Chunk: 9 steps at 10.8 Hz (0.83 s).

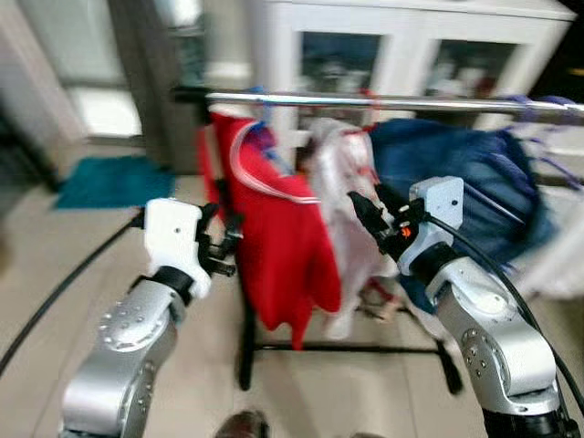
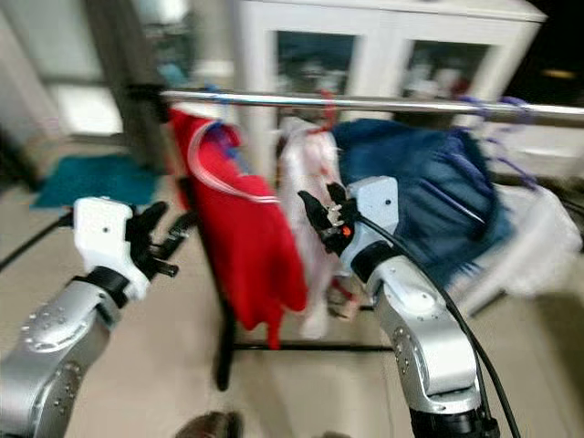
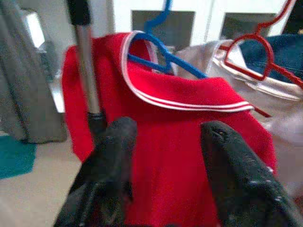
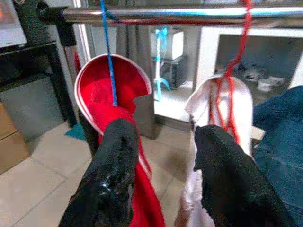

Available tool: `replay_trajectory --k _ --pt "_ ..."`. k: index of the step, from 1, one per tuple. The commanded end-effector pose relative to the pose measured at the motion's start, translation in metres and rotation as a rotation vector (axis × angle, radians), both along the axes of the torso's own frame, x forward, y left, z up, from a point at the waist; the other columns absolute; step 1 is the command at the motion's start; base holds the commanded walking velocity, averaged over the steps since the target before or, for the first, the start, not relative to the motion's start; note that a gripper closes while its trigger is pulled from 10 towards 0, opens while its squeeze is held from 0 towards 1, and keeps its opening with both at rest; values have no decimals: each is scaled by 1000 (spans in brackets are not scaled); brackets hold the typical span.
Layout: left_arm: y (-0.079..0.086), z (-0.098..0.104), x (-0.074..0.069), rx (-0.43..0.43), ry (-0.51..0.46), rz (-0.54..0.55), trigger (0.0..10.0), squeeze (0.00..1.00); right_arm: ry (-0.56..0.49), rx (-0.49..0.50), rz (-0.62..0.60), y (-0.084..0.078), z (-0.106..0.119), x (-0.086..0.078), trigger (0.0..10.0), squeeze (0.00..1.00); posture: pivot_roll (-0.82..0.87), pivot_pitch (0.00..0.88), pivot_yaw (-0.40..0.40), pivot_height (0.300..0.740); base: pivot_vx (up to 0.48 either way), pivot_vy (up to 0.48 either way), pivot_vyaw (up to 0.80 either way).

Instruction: Hang hanger

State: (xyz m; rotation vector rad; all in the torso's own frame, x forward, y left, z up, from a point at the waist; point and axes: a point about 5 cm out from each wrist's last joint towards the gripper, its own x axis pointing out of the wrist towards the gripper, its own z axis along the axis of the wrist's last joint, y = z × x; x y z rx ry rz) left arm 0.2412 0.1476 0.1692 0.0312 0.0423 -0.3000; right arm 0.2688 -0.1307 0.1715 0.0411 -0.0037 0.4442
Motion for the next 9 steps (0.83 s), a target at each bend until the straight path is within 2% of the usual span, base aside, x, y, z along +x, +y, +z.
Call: replay_trajectory --k 1,2,4,6,7,9 --pt "5 1 2 36 -12 13 10000 1000 9 77 25 4 2 -1 10000 1000 -42 56 28 740 0 0 800" --pt "6 2 4 37 -14 17 10000 1000 28 86 31 6 2 -1 10000 1000 -50 61 40 740 0 0 800" --pt "2 5 5 28 -56 0 10000 1000 24 -2 36 8 0 -2 10000 1000 -58 76 35 740 0 0 800" --pt "0 4 4 25 -63 -8 10000 988 38 -32 -2 6 -3 2 10000 1000 -51 71 15 740 319 0 0" --pt "-2 3 6 29 -64 -34 10000 988 -4 -63 -91 2 4 11 10000 1000 -54 83 23 740 364 0 0" --pt "-7 1 6 48 -54 -102 10000 980 -41 -101 -122 -4 11 16 10000 1000 -59 92 21 740 373 0 0"
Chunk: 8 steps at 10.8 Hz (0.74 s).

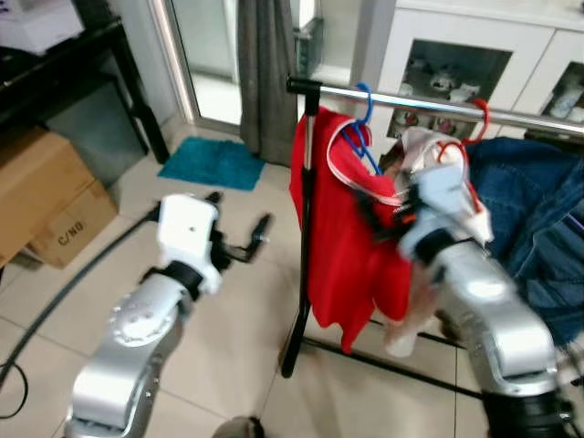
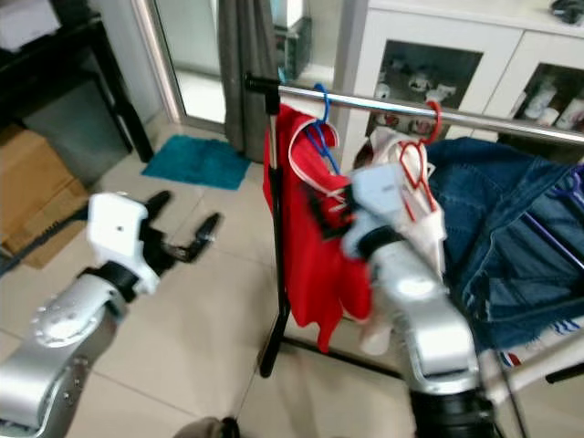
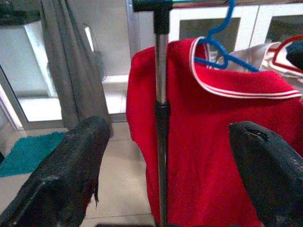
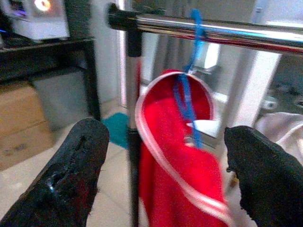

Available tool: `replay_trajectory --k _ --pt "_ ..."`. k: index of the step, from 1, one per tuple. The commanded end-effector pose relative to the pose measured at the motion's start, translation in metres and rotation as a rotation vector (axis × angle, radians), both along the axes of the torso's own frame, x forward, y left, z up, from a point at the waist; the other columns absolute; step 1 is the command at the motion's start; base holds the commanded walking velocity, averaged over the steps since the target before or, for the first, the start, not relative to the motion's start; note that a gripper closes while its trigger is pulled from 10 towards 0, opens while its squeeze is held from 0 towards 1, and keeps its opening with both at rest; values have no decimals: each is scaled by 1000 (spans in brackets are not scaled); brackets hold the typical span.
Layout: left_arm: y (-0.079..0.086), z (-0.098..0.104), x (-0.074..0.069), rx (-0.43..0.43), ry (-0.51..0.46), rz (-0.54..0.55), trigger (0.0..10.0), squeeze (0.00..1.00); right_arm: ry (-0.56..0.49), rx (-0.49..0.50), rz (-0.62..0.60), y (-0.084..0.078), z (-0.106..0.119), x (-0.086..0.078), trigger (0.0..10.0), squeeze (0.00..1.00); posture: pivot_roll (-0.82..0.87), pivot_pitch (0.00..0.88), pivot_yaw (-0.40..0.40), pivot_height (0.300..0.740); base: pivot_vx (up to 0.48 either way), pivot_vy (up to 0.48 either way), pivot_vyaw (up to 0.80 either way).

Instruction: Hang hanger

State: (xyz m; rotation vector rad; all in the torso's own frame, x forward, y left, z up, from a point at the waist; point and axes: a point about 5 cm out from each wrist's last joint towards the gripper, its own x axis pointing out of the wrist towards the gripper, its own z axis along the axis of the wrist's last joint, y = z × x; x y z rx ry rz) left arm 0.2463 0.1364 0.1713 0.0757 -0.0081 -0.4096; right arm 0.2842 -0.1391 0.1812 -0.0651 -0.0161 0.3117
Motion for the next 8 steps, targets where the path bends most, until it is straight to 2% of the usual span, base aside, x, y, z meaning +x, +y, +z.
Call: replay_trajectory --k 1,3,5,6,7,8 --pt "3 -1 0 13 -1 11 10000 984 -11 -6 5 4 3 2 10000 1000 -58 92 15 740 379 0 0" --pt "3 -2 0 8 -1 7 10000 984 -29 -11 4 4 7 5 10000 1000 -58 82 12 740 401 0 0" --pt "-1 -2 0 6 7 -46 10000 969 -31 -71 30 3 16 12 10000 1000 -62 88 15 740 381 0 0" --pt "-5 -2 -5 -2 35 -117 10000 675 -11 -64 29 0 21 15 10000 945 -66 91 11 740 0 0 0" --pt "-13 -3 -13 9 82 -254 10000 216 60 -70 74 0 23 22 10000 0 -75 94 20 740 0 0 0" --pt "-16 -5 -17 36 106 -316 10000 106 96 -74 86 -1 22 26 10000 0 -75 94 20 740 0 0 0"
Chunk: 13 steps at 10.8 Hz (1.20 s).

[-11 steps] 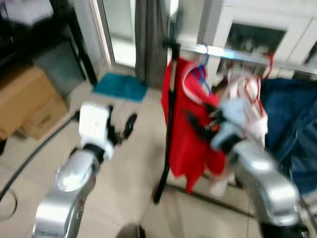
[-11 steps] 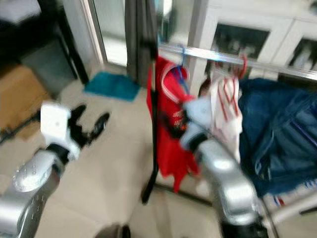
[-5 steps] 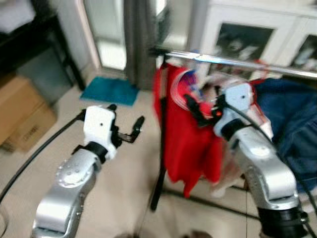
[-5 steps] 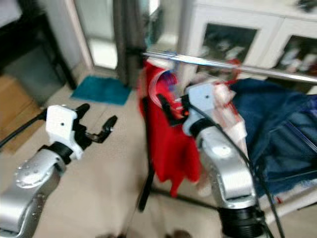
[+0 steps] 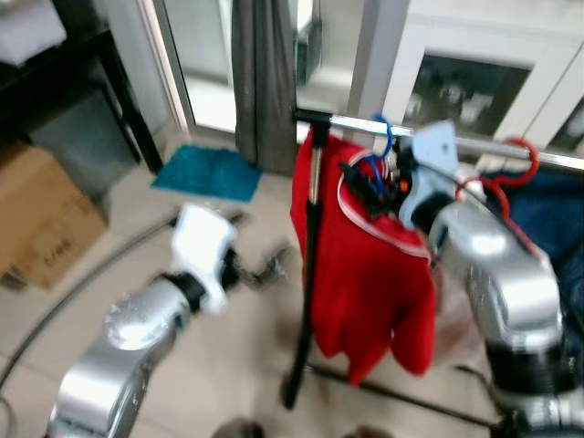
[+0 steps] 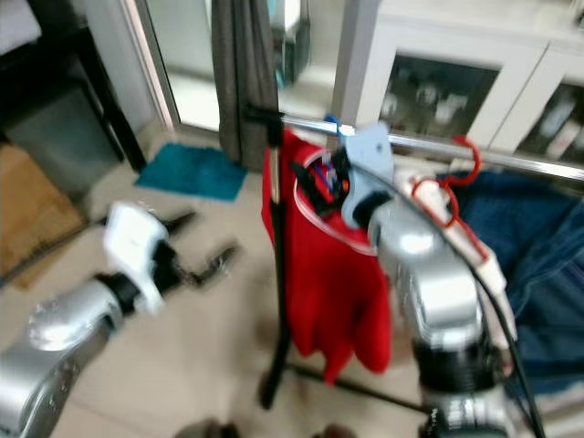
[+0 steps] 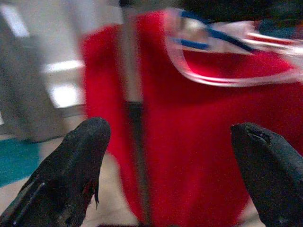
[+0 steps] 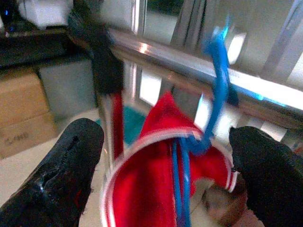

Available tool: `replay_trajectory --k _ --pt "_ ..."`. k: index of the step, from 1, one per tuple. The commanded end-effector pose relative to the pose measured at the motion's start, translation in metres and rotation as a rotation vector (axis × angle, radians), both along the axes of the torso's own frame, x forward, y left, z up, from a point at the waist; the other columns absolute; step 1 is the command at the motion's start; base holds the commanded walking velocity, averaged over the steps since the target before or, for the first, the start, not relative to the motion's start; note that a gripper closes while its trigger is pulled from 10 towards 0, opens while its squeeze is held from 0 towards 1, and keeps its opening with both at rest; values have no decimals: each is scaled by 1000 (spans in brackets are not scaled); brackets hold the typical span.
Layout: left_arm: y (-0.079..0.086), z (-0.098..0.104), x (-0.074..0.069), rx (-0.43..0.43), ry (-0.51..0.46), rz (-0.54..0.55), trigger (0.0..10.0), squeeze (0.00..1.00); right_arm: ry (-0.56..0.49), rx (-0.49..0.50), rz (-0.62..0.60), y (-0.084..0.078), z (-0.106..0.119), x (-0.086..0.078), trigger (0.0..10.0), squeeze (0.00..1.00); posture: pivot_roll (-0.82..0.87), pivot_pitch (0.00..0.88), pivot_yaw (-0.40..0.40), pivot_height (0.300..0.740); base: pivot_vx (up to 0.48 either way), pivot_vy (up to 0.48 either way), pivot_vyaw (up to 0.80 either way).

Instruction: Hang hanger

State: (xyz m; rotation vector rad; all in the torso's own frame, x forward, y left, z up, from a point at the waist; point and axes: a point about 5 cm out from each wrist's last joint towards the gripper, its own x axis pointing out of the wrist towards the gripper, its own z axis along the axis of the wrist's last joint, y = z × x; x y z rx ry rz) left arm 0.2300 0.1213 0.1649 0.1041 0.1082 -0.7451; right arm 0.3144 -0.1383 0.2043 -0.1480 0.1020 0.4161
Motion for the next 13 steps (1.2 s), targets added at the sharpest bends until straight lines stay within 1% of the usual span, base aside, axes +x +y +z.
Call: replay_trajectory --k 1,3,4,5,6,7,9,13 --pt "-2 -2 -6 19 30 -57 10000 0 46 -20 -6 -6 -2 4 10000 0 -79 96 27 740 0 0 0" --pt "1 -1 -8 38 36 -82 10000 0 130 -7 -41 -13 4 14 10000 0 -78 96 21 740 0 0 0" --pt "2 -1 -9 51 44 -90 10000 0 168 -6 -60 -16 5 22 10000 0 -74 98 15 740 0 0 0" --pt "2 0 -10 51 42 -93 10000 0 175 -21 -60 -15 6 26 6196 0 -71 99 13 740 0 0 0" --pt "3 0 -10 55 47 -99 10000 0 204 -37 -63 -13 4 32 0 0 -71 99 13 740 0 0 0" --pt "3 0 -11 60 50 -103 10000 0 219 -50 -75 -14 1 35 0 0 -69 98 13 740 0 0 0" --pt "4 1 -12 62 51 -111 10000 0 236 -42 -116 -17 1 42 0 0 -65 93 13 740 0 0 0" --pt "1 1 -13 54 49 -136 10000 0 242 -38 -116 -19 -1 45 0 0 -71 79 13 740 0 0 0"
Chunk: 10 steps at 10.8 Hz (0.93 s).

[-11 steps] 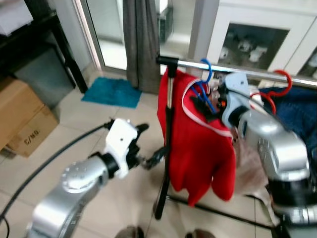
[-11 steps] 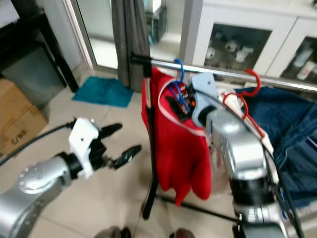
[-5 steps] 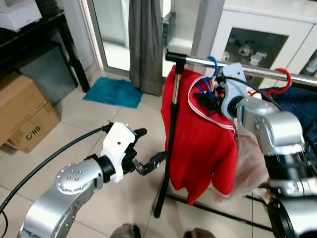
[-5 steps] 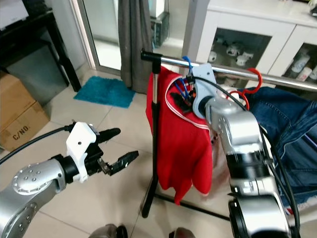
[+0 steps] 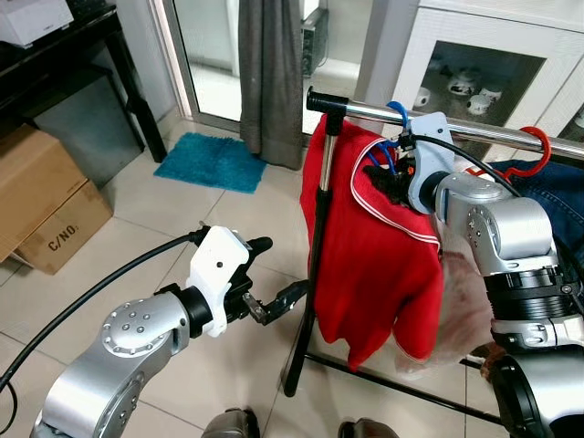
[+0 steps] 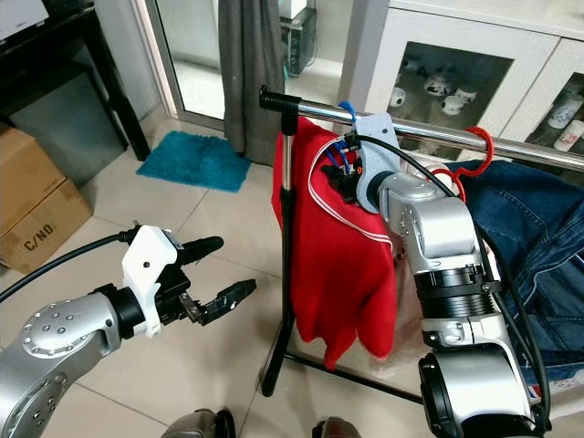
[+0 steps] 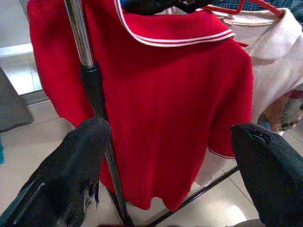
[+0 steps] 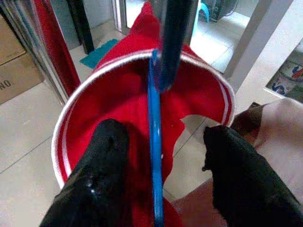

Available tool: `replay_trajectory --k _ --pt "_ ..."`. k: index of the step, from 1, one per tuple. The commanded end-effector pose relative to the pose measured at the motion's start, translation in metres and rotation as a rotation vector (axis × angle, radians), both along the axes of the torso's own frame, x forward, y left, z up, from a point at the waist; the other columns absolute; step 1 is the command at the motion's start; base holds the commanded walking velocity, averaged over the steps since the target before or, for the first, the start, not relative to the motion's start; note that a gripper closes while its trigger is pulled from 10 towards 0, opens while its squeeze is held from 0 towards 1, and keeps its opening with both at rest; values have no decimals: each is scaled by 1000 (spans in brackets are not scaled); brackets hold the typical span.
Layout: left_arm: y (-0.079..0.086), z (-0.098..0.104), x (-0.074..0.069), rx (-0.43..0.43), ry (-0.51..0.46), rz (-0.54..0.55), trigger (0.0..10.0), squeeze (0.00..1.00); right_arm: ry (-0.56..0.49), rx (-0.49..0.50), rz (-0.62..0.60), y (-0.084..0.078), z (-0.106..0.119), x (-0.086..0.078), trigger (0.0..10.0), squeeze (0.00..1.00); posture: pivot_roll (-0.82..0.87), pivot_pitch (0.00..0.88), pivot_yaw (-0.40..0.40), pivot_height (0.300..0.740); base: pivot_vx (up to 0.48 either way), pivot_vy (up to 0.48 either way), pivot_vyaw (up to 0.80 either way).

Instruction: Hang hanger

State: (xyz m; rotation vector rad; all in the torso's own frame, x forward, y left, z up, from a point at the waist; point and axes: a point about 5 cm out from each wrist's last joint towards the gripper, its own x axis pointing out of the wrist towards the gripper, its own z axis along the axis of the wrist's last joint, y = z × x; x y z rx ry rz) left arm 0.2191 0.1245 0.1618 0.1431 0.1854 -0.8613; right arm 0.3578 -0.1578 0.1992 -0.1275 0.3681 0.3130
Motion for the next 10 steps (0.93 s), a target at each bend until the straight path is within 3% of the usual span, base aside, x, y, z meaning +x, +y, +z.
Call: replay_trajectory --k 1,7,9,10 --pt "-3 4 -2 -7 -16 -24 10000 0 -13 2 4 1 4 2 0 0 -72 75 13 740 0 0 0" --pt "-6 9 0 -17 -84 -38 10000 0 -23 6 11 0 6 2 0 0 -75 60 12 740 0 0 0" --pt "-9 18 2 -91 -139 -27 10000 0 -24 6 10 0 6 2 0 0 -76 61 12 740 0 0 0" --pt "-9 18 2 -78 -133 -35 10000 0 -27 7 12 0 6 2 0 0 -76 61 12 740 0 0 0"
